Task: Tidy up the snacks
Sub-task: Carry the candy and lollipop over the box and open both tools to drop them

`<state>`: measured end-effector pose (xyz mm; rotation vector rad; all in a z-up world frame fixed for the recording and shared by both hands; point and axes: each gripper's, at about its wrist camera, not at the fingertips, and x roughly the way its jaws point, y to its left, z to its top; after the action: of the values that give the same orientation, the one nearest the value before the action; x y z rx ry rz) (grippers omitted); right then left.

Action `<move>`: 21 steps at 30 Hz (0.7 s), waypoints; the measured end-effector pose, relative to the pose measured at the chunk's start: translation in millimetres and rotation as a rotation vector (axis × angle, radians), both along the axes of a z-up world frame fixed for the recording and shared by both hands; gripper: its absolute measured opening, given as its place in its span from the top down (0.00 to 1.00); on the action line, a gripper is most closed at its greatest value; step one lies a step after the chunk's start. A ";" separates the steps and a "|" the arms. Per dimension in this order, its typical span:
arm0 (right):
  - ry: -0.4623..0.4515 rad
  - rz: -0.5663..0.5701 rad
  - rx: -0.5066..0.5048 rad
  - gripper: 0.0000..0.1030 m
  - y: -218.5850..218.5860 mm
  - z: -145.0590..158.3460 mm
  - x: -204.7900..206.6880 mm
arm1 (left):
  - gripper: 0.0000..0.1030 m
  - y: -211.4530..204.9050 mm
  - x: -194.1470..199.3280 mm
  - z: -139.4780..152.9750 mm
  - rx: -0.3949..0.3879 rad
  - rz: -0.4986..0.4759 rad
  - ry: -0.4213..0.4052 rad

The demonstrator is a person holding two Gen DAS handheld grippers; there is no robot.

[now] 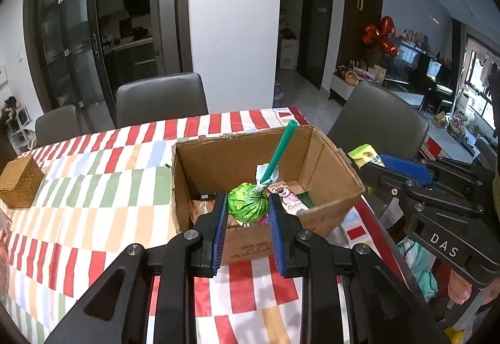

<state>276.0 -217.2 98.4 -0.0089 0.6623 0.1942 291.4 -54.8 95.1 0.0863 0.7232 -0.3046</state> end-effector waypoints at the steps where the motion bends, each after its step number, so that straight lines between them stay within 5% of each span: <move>1: 0.007 0.001 0.003 0.78 -0.9 0.3 4.5 | 0.74 -0.1 4.5 -0.4 -0.001 0.000 0.008; 19: 0.167 -0.026 0.013 0.78 -1.5 -20.3 77.7 | 0.74 -10.0 77.9 -22.7 0.032 0.011 0.165; 21: 0.192 -0.022 0.013 0.78 0.8 -24.4 82.8 | 0.57 -10.8 81.2 -25.1 0.047 0.020 0.182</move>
<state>358.8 -216.4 74.1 0.0299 0.8518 0.1797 372.5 -65.6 70.0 0.0966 0.9118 -0.2791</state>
